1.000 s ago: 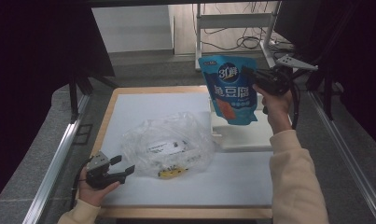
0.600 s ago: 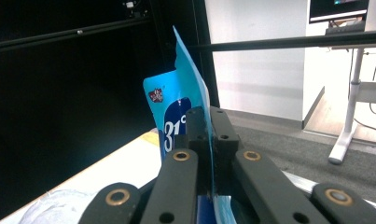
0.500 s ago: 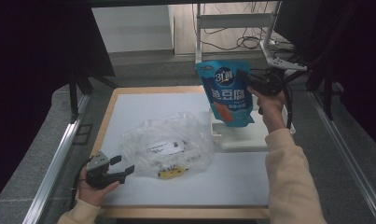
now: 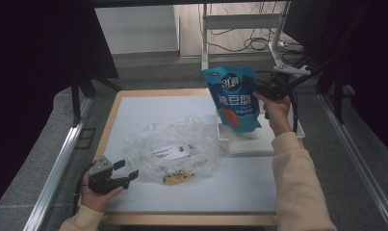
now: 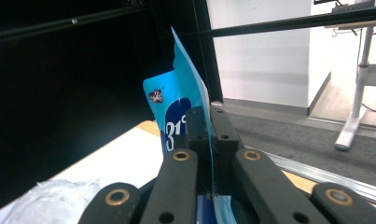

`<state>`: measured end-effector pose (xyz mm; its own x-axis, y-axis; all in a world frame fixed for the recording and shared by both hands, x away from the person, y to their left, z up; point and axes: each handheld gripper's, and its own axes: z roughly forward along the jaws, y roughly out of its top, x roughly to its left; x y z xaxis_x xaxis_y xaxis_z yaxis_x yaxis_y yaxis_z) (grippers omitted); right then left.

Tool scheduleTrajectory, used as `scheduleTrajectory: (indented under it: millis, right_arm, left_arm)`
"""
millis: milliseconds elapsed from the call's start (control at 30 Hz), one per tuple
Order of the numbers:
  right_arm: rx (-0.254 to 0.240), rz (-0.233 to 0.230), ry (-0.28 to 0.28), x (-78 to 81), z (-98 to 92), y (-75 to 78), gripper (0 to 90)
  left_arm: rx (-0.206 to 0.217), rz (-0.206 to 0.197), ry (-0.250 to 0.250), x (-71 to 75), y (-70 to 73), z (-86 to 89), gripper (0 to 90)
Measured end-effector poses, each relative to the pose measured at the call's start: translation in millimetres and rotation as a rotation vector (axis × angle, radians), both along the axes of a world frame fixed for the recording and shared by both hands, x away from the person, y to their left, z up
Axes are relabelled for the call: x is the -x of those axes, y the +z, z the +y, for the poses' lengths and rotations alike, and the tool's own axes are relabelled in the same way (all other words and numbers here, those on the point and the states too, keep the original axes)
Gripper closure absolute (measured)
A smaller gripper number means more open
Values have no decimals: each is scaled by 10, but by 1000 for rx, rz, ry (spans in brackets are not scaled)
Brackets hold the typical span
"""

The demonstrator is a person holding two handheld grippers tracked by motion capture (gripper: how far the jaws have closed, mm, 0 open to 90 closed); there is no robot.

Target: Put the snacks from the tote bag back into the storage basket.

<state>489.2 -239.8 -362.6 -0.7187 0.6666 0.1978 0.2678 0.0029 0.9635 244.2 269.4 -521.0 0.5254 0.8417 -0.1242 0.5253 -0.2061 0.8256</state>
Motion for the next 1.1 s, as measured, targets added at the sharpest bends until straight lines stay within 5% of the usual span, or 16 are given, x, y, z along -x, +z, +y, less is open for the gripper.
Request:
scheduleTrajectory:
  millis: [500, 1100]
  right_arm:
    - [23, 32, -47, -90, -269, -36, 866]
    - [68, 54, -112, 13, -514, -97, 785]
  left_arm:
    - [3, -1, -1, 0, -2, 0, 294]
    - [3, -1, -2, 2, 1, -7, 294]
